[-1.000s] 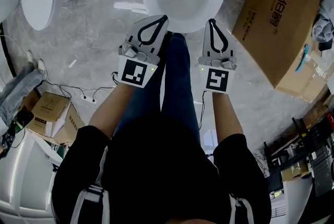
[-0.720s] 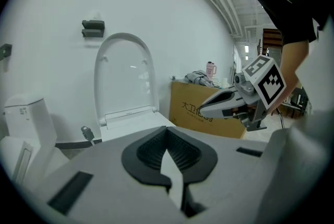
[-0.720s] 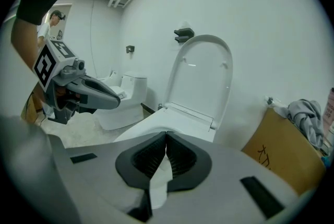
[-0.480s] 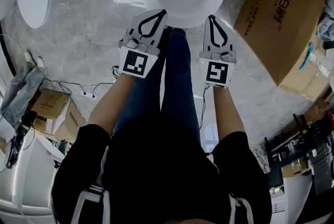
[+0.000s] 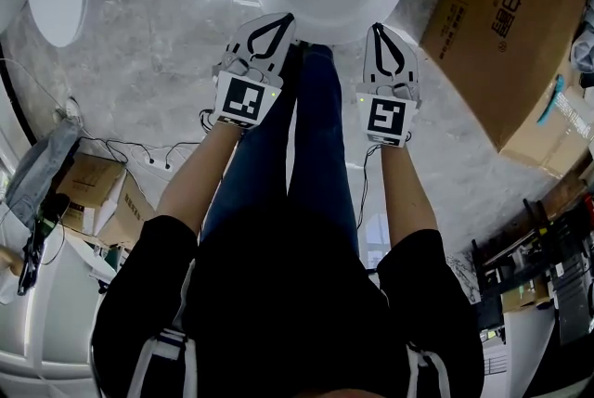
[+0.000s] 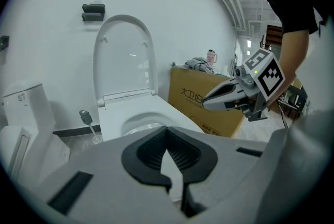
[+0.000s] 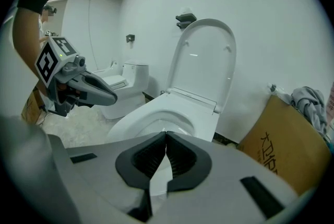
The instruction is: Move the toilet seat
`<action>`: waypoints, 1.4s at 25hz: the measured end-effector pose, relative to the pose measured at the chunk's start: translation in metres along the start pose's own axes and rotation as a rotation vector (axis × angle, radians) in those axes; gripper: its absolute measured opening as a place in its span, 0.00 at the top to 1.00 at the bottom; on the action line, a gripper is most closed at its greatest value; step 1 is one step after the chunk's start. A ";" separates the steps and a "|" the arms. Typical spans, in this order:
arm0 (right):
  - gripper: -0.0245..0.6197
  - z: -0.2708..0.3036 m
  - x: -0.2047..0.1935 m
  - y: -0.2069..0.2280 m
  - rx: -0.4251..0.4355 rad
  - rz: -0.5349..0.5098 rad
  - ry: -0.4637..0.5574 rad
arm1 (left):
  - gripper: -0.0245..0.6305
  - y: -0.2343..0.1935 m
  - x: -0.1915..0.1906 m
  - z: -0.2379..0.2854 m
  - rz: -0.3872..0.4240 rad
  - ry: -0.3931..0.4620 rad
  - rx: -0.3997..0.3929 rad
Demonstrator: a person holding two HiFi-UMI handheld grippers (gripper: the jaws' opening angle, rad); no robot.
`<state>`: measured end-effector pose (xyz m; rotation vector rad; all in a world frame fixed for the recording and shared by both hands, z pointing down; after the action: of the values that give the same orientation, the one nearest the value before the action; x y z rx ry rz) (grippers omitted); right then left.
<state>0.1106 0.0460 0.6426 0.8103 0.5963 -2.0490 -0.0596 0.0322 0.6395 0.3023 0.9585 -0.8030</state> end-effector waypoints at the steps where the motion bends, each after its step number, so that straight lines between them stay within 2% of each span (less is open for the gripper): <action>1: 0.93 0.001 -0.003 -0.001 0.002 0.000 -0.007 | 0.95 0.000 -0.004 0.000 0.002 -0.008 -0.002; 4: 0.93 0.004 -0.010 -0.006 0.006 -0.006 -0.013 | 0.95 0.002 -0.018 0.000 0.002 -0.037 -0.011; 8: 0.93 0.011 -0.021 -0.011 0.014 -0.021 0.033 | 0.95 0.004 -0.031 0.002 -0.009 -0.071 -0.027; 19: 0.93 0.017 -0.049 -0.023 0.045 -0.035 -0.046 | 0.95 0.009 -0.060 0.008 -0.017 -0.144 -0.059; 23: 0.93 0.019 -0.062 -0.027 0.055 -0.052 -0.104 | 0.95 0.010 -0.070 0.010 -0.018 -0.176 -0.077; 35: 0.93 0.028 -0.092 -0.051 0.148 -0.147 -0.205 | 0.95 0.020 -0.103 0.017 0.070 -0.294 -0.160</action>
<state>0.0992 0.1035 0.7342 0.6450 0.4039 -2.2979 -0.0677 0.0846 0.7313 0.0757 0.7261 -0.6800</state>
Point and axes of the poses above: the fingertips, and each gripper's own axes: z forward along the fingers, y to its right, x out of its top, the point moved 4 cm from there along -z, backward along the fingers, and after that the axes turned 3 degrees about -z, right-handed, at the moved point
